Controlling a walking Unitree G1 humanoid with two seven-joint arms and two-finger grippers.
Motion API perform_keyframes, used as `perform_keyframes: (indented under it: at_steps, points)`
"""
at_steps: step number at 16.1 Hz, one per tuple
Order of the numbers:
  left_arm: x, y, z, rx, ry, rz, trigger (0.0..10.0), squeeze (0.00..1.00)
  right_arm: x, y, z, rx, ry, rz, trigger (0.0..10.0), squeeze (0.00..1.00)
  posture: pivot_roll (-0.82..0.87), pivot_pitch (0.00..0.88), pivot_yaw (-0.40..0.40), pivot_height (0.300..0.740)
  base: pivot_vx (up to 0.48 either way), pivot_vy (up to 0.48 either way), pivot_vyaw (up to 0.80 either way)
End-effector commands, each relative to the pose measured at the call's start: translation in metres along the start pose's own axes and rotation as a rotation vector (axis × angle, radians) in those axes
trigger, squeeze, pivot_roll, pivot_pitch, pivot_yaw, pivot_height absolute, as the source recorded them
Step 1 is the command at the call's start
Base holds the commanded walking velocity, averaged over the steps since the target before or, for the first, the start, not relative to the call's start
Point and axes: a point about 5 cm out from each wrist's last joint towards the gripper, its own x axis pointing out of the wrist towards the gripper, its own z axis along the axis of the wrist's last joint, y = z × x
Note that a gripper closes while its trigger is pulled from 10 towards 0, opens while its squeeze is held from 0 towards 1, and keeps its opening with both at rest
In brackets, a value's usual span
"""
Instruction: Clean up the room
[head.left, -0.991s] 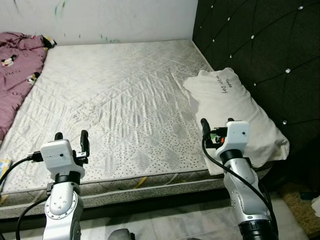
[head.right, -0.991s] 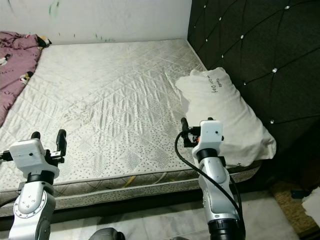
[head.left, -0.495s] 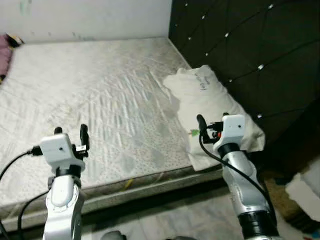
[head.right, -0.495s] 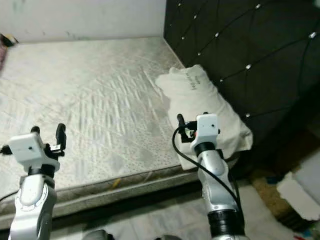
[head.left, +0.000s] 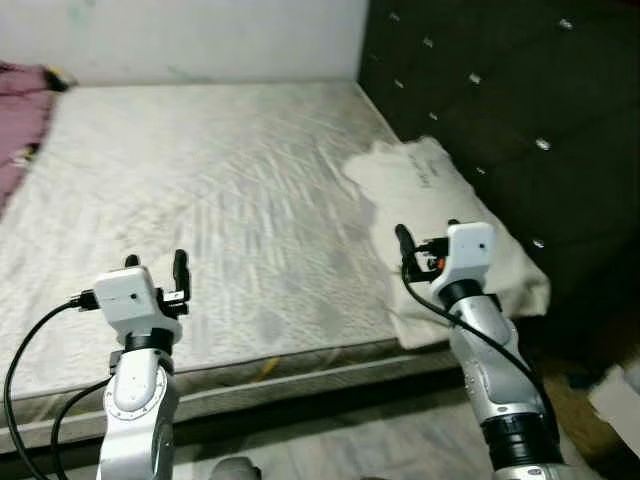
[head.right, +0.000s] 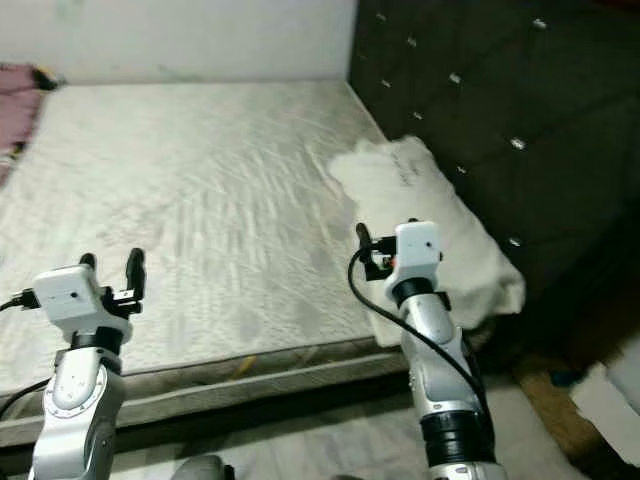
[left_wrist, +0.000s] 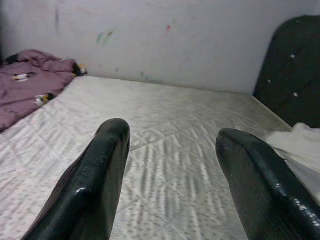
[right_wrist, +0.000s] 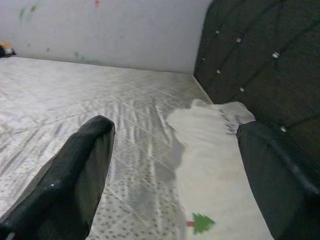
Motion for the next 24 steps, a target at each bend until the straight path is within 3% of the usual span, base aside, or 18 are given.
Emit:
perform_keyframes:
  at_steps: [1,20,24]
  points:
    - [0.001,0.002,-0.001,0.006,0.011,0.001,10.0,0.0,0.002,0.003,-0.001,0.005,0.014,0.018,10.0,0.0,0.07,0.0,-0.053,0.74,0.0,0.48,0.0]
    - [0.007,0.002,0.001,-0.017,-0.003,0.029,10.0,0.0,0.009,0.001,0.001,-0.002,0.025,0.045,10.0,0.0,0.07,0.0,-0.067,0.74,0.0,0.48,0.0]
    - [0.006,0.009,0.013,0.008,-0.047,0.088,10.0,0.0,0.01,0.0,0.002,-0.007,0.02,0.043,10.0,0.0,0.06,0.0,-0.067,0.74,0.0,0.48,0.0]
